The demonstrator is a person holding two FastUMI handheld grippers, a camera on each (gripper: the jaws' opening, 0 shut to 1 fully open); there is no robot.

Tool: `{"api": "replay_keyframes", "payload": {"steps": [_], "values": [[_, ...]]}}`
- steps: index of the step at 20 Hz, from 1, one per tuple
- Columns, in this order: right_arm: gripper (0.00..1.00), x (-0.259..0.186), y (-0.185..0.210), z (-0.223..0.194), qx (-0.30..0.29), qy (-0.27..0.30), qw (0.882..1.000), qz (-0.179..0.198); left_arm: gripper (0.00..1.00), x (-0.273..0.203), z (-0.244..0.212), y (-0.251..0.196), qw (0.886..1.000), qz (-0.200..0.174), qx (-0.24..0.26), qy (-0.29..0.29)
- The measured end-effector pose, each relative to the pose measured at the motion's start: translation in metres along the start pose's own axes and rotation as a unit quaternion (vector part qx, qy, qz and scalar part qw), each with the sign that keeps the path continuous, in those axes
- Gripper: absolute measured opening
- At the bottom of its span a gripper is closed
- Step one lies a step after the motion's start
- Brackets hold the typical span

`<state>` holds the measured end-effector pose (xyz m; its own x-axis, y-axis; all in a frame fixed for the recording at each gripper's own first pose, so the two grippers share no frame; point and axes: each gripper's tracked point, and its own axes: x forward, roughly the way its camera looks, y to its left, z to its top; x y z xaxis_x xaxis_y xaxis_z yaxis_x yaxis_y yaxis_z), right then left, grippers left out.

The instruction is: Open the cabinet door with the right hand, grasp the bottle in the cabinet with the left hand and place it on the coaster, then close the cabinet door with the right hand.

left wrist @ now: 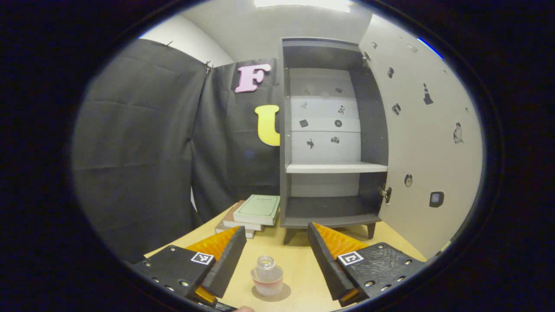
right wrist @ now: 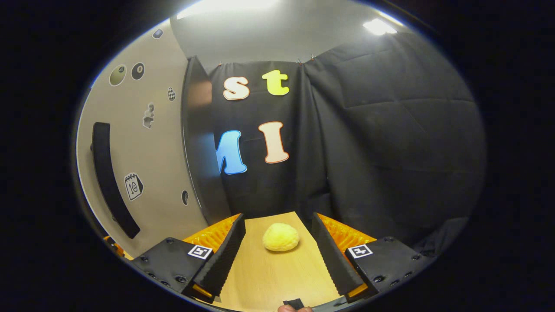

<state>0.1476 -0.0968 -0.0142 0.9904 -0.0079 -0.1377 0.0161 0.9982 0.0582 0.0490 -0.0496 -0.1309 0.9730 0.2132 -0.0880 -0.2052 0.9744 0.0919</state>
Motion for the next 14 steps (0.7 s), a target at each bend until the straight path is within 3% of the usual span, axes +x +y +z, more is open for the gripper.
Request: {"api": "replay_keyframes", "payload": {"steps": [7, 14], "values": [[0.98, 0.002, 0.005, 0.007, -0.022, -0.008, 0.999, 0.049, 0.85, -0.039, 0.066, -0.026, 1.0, 0.006, -0.008, 0.017], [0.98, 0.003, 0.032, 0.012, -0.028, -0.014, 0.992, 0.123, 0.88, -0.068, 0.125, -0.04, 0.999, 0.01, -0.034, 0.032]]}}
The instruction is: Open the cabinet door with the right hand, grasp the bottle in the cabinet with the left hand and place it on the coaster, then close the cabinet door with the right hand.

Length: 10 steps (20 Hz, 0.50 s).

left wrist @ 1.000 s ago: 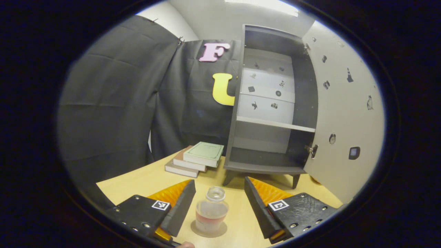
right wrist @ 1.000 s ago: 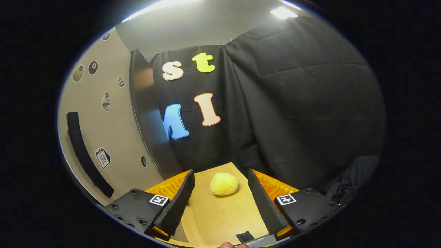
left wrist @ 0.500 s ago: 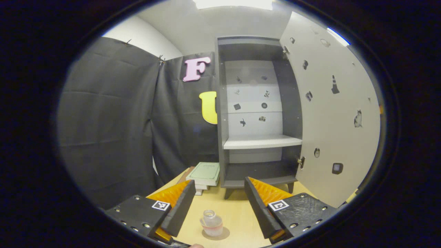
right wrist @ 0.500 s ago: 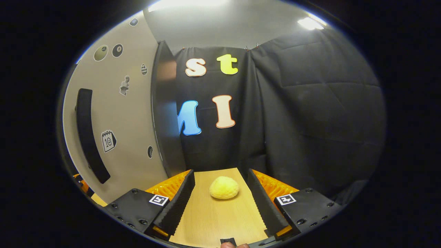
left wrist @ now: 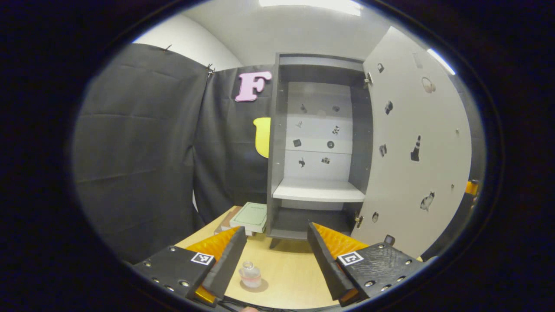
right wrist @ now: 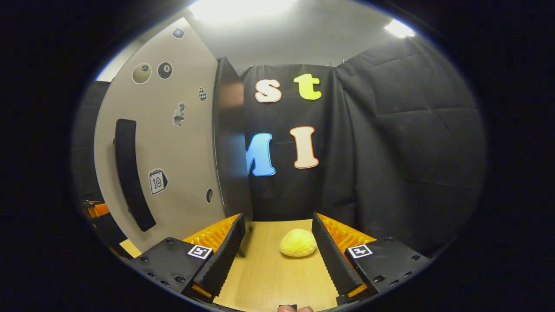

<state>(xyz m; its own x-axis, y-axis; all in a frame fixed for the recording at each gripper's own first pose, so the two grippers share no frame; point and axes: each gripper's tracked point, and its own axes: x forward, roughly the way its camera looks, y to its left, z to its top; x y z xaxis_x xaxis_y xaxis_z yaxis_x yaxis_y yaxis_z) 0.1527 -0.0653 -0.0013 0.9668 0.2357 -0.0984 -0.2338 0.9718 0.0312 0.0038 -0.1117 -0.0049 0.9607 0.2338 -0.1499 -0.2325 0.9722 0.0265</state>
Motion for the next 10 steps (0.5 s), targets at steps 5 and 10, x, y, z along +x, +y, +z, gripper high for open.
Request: {"api": "replay_keyframes", "payload": {"steps": [5, 10], "values": [[0.98, -0.007, 0.02, 0.013, 0.01, -0.009, 1.0, 0.019, 0.88, -0.003, 0.033, -0.003, 1.0, -0.03, -0.004, -0.004], [0.98, -0.02, 0.059, 0.04, 0.009, -0.006, 1.0, 0.029, 0.88, 0.017, 0.053, 0.013, 0.997, -0.072, -0.021, -0.028]]}}
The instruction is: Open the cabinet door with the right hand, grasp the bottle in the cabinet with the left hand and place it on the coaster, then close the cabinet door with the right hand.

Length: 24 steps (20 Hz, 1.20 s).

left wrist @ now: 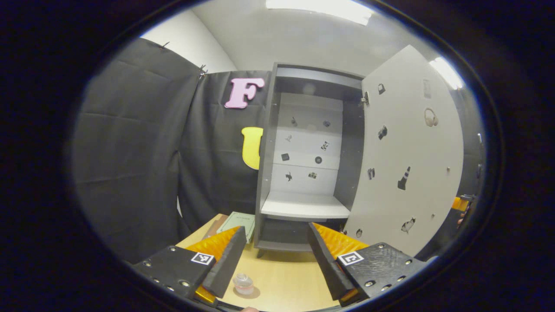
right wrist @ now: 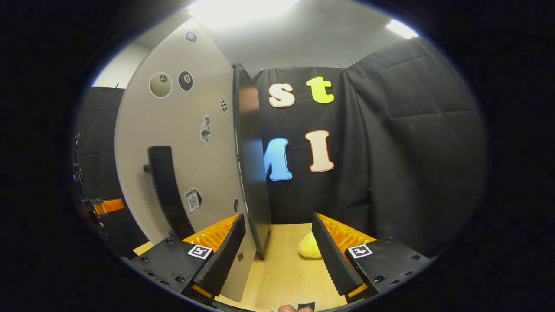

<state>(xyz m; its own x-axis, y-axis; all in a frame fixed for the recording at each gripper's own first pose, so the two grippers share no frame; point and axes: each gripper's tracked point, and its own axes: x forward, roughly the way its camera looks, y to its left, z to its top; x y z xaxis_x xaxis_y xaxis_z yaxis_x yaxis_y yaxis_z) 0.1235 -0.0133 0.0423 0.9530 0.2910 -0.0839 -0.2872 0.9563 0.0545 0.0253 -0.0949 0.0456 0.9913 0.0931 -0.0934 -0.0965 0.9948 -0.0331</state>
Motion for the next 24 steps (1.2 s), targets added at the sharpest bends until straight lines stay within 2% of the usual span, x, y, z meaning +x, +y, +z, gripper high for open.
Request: {"api": "replay_keyframes", "payload": {"steps": [1, 3, 4, 5, 6, 7, 8, 9, 11, 12, 13, 20, 21, 24], "values": [[0.94, -0.002, 0.01, 0.007, -0.007, -0.001, 1.0, 0.001, 0.88, 0.003, 0.003, 0.005, 1.0, -0.01, 0.004, -0.003], [0.98, -0.008, 0.021, 0.014, -0.031, 0.0, 0.999, -0.012, 0.86, 0.008, 0.0, 0.019, 1.0, -0.027, 0.009, 0.005], [0.93, -0.01, 0.028, 0.018, -0.042, -0.004, 0.999, -0.019, 0.86, 0.009, -0.001, 0.026, 0.999, -0.036, 0.013, 0.006], [0.98, -0.007, 0.028, 0.021, -0.057, -0.009, 0.997, -0.043, 0.86, 0.01, 0.001, 0.035, 0.999, -0.042, 0.017, 0.005], [0.92, -0.012, 0.026, 0.022, -0.062, -0.007, 0.996, -0.058, 0.88, 0.012, -0.002, 0.045, 0.999, -0.048, 0.019, 0.006], [0.95, -0.013, 0.028, 0.019, -0.056, 0.0, 0.996, -0.068, 0.88, 0.013, -0.005, 0.052, 0.998, -0.055, 0.019, 0.008], [0.91, -0.013, 0.031, 0.016, -0.046, 0.003, 0.996, -0.076, 0.88, 0.015, -0.013, 0.058, 0.998, -0.063, 0.015, 0.013], [0.95, -0.013, 0.032, 0.016, -0.035, 0.002, 0.996, -0.087, 0.86, 0.018, -0.021, 0.064, 0.997, -0.073, 0.009, 0.019], [0.9, -0.02, 0.035, 0.018, -0.034, -0.01, 0.993, -0.11, 0.88, 0.024, -0.031, 0.076, 0.996, -0.089, 0.001, 0.025], [0.94, -0.02, 0.038, 0.019, -0.038, -0.017, 0.992, -0.122, 0.88, 0.027, -0.035, 0.086, 0.995, -0.093, 0.001, 0.027], [0.89, -0.02, 0.043, 0.019, -0.039, -0.021, 0.991, -0.129, 0.86, 0.028, -0.038, 0.095, 0.995, -0.096, 0.004, 0.03], [0.89, -0.026, 0.104, 0.011, -0.031, -0.031, 0.99, -0.134, 0.86, 0.033, -0.042, 0.135, 0.991, -0.128, 0.017, 0.037], [0.89, -0.025, 0.113, 0.01, -0.029, -0.032, 0.99, -0.132, 0.88, 0.035, -0.044, 0.14, 0.991, -0.131, 0.015, 0.04], [0.9, -0.017, 0.139, 0.006, -0.019, -0.027, 0.993, -0.117, 0.86, 0.042, -0.057, 0.156, 0.99, -0.13, 0.014, 0.049]]}}
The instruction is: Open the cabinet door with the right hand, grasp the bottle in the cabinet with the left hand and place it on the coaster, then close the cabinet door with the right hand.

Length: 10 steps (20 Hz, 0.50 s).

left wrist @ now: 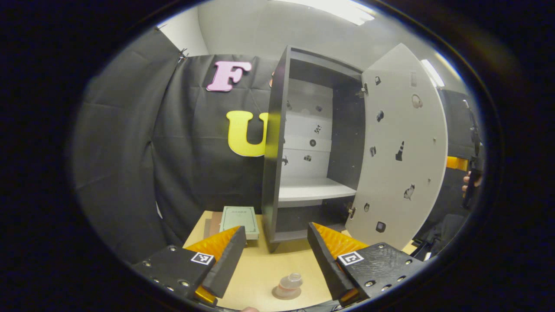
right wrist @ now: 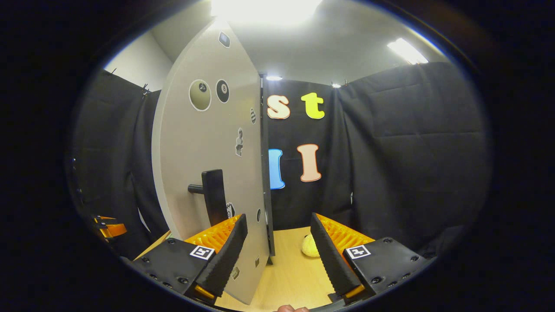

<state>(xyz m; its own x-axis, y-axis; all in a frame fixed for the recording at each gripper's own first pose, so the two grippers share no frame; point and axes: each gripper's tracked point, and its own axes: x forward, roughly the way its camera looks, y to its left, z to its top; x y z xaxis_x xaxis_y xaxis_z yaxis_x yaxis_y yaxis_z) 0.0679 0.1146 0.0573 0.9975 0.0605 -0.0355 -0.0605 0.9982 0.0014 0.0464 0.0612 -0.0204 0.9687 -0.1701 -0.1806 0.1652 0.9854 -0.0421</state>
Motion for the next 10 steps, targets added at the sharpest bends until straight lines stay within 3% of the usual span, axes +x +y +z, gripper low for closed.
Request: {"api": "replay_keyframes", "payload": {"steps": [10], "values": [[0.9, 0.029, 0.101, -0.004, -0.012, 0.03, 0.995, 0.097, 0.86, -0.004, -0.013, 0.034, 0.999, 0.005, -0.031, 0.014]]}}
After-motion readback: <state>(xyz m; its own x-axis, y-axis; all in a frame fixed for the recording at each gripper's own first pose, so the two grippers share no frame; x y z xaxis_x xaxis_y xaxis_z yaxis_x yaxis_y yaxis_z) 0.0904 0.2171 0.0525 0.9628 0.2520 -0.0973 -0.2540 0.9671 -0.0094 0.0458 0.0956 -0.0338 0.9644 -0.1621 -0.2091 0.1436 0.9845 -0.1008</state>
